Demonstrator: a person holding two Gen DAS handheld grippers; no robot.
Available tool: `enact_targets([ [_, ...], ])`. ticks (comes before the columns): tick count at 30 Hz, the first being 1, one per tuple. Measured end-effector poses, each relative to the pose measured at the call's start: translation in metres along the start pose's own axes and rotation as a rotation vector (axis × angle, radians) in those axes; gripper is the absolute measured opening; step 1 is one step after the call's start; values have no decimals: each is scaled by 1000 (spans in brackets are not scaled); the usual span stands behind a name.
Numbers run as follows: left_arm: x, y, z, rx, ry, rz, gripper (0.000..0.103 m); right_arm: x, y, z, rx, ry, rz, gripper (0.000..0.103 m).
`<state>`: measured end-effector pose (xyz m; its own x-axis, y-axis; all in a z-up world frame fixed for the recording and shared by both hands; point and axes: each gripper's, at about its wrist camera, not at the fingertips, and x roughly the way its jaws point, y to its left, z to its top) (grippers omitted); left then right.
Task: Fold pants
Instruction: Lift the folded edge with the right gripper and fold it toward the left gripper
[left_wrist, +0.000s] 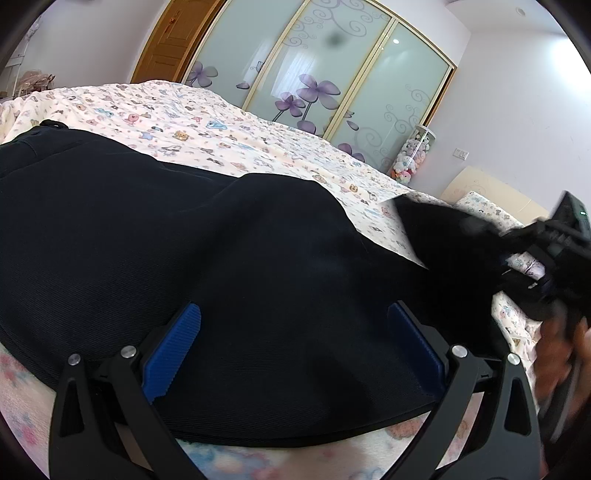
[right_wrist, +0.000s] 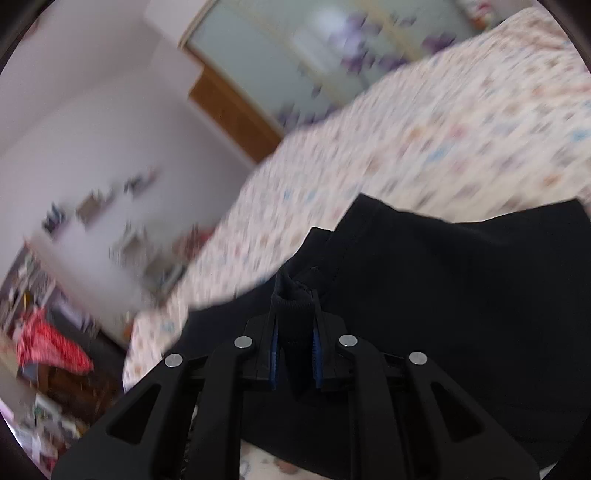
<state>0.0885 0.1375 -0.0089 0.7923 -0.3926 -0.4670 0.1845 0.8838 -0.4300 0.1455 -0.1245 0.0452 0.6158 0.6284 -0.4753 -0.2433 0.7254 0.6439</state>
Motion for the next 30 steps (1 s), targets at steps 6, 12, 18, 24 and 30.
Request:
enact_targets([
  [6,1,1,0,0,-1,-1,101,26,18,-15,-35,26,-42,14],
  [12,1,0,-1,1,1,3,101,50,31,-43,-253,158,-167,15],
  [18,0,0,-1,5,5,6,101,51,24,-53,-253,246,-138,30],
  [24,2,-11,1,42,34,49,101,16,23,-47,-207,140,-93,34],
  [30,-31,-6,4,17,45,140,101,31,-10,-53,-94,217,-109,51],
])
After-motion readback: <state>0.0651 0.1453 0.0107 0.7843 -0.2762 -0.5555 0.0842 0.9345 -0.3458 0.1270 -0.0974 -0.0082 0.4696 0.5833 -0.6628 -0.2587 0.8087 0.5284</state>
